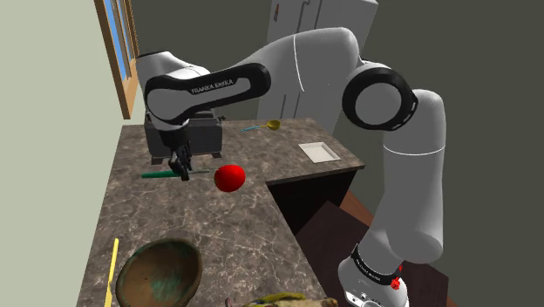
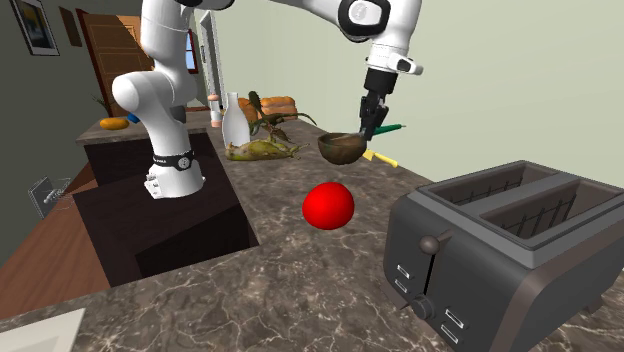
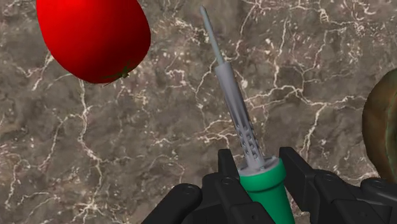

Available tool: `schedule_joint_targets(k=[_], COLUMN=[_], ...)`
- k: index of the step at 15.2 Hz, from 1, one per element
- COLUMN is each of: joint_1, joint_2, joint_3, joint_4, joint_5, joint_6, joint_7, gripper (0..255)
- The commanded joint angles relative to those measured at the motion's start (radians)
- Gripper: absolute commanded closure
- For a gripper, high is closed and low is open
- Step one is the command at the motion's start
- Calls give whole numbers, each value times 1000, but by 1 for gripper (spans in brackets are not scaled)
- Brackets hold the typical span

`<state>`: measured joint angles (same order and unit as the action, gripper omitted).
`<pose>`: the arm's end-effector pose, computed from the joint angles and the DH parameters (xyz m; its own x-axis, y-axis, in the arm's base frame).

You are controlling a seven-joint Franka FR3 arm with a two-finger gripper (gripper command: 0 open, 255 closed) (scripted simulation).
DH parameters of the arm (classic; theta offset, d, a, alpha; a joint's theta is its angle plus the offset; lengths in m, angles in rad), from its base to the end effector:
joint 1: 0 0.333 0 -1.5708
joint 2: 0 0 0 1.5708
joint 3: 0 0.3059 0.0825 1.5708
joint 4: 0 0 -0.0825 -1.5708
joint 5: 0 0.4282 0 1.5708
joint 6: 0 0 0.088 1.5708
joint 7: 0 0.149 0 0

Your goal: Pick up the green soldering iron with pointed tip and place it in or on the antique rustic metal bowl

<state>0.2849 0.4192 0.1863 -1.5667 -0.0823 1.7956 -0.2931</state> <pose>0.6180 0.2920 0.3227 0.6960 0.6966 -0.1739 0.6999 -0.7124 -0.0524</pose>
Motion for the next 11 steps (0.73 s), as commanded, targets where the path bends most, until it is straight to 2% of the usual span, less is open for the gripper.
schedule_joint_targets(k=[1, 11], joint_1=[23, 141], joint_2=[-31, -129], joint_3=[15, 94], joint_4=[-52, -200], joint_5=[6, 39], joint_6=[20, 71], joint_7=[40, 231], gripper=[255, 255])
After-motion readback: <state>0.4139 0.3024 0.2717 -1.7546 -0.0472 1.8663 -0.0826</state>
